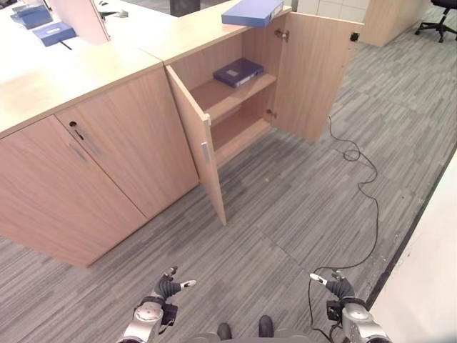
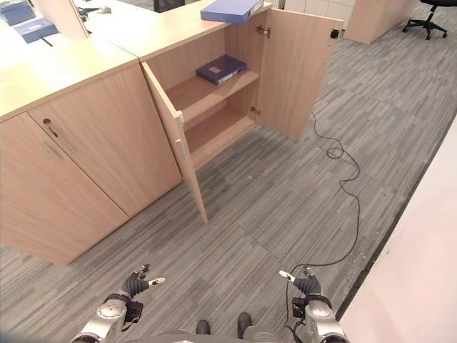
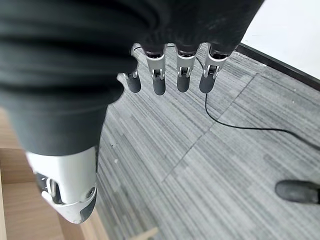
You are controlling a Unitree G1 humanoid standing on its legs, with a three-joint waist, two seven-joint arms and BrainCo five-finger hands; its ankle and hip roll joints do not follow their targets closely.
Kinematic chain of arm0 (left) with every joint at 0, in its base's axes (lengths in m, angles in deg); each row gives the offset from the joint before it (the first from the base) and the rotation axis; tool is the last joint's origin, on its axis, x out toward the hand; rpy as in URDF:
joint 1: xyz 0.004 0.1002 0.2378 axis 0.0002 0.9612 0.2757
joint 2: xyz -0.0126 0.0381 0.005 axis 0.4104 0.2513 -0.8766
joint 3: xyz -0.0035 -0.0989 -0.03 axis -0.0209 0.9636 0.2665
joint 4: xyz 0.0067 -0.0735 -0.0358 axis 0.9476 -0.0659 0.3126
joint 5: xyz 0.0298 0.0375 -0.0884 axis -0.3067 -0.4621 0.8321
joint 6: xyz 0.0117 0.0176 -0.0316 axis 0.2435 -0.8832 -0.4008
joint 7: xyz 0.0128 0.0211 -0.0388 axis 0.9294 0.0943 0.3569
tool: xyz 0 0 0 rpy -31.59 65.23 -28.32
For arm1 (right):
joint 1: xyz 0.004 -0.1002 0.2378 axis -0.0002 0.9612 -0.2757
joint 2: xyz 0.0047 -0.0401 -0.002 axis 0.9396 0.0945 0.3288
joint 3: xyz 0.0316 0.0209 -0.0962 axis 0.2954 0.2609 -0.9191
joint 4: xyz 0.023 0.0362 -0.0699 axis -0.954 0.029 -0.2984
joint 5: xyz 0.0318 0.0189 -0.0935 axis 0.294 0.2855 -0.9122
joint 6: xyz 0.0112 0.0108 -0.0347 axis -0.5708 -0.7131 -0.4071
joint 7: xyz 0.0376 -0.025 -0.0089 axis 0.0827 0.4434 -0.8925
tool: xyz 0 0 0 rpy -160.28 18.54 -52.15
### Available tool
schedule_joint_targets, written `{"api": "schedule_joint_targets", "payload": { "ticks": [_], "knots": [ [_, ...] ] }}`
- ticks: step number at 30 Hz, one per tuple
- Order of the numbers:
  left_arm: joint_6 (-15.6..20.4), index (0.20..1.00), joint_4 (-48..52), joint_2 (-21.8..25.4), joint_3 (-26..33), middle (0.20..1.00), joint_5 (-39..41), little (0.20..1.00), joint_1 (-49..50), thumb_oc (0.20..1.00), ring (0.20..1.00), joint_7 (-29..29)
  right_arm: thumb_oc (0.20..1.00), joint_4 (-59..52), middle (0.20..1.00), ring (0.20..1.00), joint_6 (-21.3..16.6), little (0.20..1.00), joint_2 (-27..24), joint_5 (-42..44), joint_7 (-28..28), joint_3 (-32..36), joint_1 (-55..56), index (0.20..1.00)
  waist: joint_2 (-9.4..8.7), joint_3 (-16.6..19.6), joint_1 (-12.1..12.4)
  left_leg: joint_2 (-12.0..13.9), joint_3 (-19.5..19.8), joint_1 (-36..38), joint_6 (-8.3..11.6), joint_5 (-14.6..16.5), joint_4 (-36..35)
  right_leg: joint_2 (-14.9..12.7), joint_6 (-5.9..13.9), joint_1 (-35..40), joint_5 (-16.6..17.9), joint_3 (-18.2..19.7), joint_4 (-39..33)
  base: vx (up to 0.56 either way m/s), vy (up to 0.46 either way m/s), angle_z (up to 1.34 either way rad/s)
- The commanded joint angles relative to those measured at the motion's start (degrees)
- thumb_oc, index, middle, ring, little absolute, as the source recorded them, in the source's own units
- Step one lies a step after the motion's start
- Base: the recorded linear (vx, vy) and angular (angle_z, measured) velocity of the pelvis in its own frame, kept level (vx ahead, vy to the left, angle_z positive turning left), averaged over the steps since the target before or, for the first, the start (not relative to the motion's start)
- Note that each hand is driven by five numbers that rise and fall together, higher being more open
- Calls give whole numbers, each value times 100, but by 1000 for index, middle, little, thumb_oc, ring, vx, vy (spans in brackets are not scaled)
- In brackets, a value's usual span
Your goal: Put the empty folder in the office cabinet
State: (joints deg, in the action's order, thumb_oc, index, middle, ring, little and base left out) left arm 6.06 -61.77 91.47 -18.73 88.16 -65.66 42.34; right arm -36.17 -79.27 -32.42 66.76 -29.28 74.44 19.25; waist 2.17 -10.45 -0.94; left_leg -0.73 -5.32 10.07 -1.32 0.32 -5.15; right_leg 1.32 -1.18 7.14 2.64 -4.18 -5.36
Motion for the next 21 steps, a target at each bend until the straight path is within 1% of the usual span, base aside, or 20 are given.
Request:
{"api": "schedule_joint_targets", "payload": {
  "ticks": [1,7,21],
  "knots": [
    [199,1000,-133,117,9,1000,11,1000,-297,1000,1000,10,1000,211,1000,1000,-141,1000,-12,218,39,44,-145,1000,-300,59,48,269,-3,141,389,336,15,-573,660,404,-475,105,36,0,0,0],
    [198,1000,-369,84,50,1000,42,1000,-293,1000,1000,30,1000,317,1000,1000,-114,1000,-29,175,56,19,-163,1000,-304,76,41,263,-4,143,386,338,15,-570,661,416,-479,94,36,0,0,0],
    [200,1000,-472,75,86,1000,113,1000,-257,1000,1000,19,1000,376,1000,1000,-82,1000,-34,187,73,12,-202,1000,-314,60,73,236,7,149,363,367,15,-610,680,395,-479,72,81,0,0,0]
  ]
}}
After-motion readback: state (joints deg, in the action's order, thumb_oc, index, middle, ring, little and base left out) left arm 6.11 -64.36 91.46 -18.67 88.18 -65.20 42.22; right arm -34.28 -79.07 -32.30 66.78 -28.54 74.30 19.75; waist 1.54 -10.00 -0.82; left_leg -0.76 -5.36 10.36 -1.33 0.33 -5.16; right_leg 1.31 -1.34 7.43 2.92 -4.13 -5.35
